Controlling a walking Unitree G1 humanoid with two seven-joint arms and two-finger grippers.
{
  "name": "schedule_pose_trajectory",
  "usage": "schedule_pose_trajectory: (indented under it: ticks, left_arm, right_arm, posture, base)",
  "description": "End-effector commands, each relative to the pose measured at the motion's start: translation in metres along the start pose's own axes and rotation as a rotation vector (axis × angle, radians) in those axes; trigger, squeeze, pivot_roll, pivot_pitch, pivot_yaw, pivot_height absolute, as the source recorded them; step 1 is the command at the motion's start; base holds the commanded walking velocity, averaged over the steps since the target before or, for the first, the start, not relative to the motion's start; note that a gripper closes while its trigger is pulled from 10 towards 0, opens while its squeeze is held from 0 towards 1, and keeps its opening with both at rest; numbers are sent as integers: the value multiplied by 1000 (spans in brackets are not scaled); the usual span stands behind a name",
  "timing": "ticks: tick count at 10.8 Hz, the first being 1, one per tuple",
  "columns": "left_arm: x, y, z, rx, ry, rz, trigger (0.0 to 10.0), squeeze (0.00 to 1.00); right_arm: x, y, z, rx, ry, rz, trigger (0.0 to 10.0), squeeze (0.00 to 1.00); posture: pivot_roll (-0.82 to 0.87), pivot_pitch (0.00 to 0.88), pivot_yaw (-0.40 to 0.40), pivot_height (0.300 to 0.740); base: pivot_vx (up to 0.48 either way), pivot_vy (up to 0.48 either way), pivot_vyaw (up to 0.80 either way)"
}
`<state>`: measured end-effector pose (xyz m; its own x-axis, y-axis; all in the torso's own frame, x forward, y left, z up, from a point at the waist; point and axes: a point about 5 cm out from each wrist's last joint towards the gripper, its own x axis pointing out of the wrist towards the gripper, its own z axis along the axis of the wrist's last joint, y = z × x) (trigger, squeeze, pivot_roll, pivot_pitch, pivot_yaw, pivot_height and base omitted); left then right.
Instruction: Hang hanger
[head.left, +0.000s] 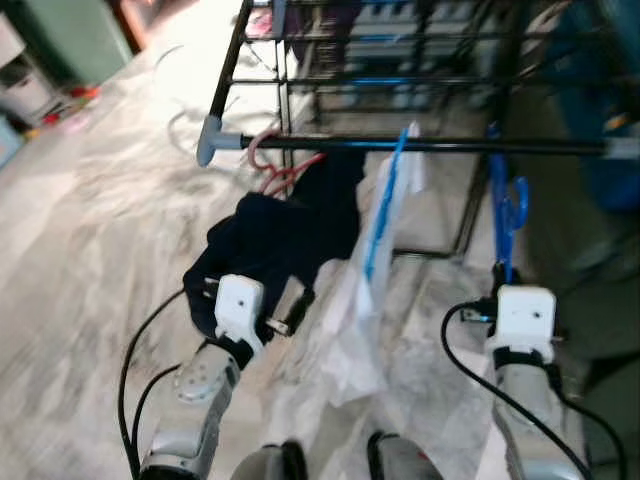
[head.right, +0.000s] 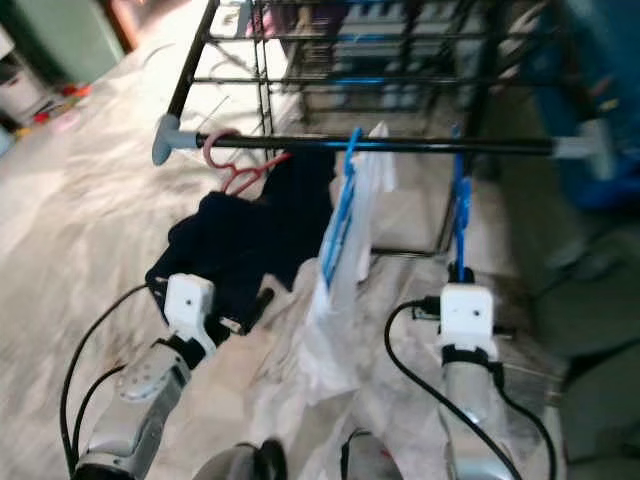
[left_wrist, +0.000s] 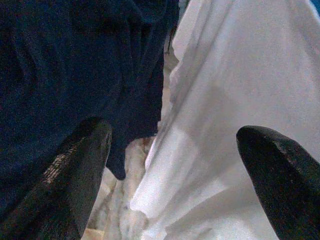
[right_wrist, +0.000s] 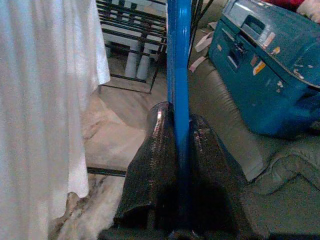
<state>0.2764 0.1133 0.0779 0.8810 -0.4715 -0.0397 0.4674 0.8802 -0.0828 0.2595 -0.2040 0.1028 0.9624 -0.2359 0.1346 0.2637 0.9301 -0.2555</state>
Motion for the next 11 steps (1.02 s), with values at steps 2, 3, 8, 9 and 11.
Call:
schedule_pose_trajectory:
  ticks: [2, 3, 8, 9, 11]
  left_arm:
    - [-6, -2, -6, -2, 24, -2, 10000, 0]
    - [-8, -2, -7, -1, 29, -13, 10000, 0]
    - [-14, -2, -6, 3, 33, -8, 10000, 0]
    - [-14, -2, -7, 3, 36, -5, 10000, 0]
    - [-15, -3, -7, 3, 39, -2, 10000, 0]
  right_arm:
    - [13, -10, 10, 42, -9, -21, 10000, 0]
    - [26, -9, 12, 4, -9, 13, 10000, 0]
    - [70, 13, 18, 109, 122, 126, 10000, 0]
    - [79, 19, 22, 141, 139, 137, 10000, 0]
    - [86, 21, 17, 196, 231, 127, 10000, 0]
  posture:
    - [-212, 245, 90, 740]
    - [-208, 250, 88, 740]
    - [-175, 262, 77, 740]
    - [-172, 263, 75, 740]
    - [-171, 262, 72, 740]
  base:
    - [0, 0, 0]
    - [0, 0, 0]
    - [0, 0, 0]
    - [0, 0, 0]
    - [0, 0, 0]
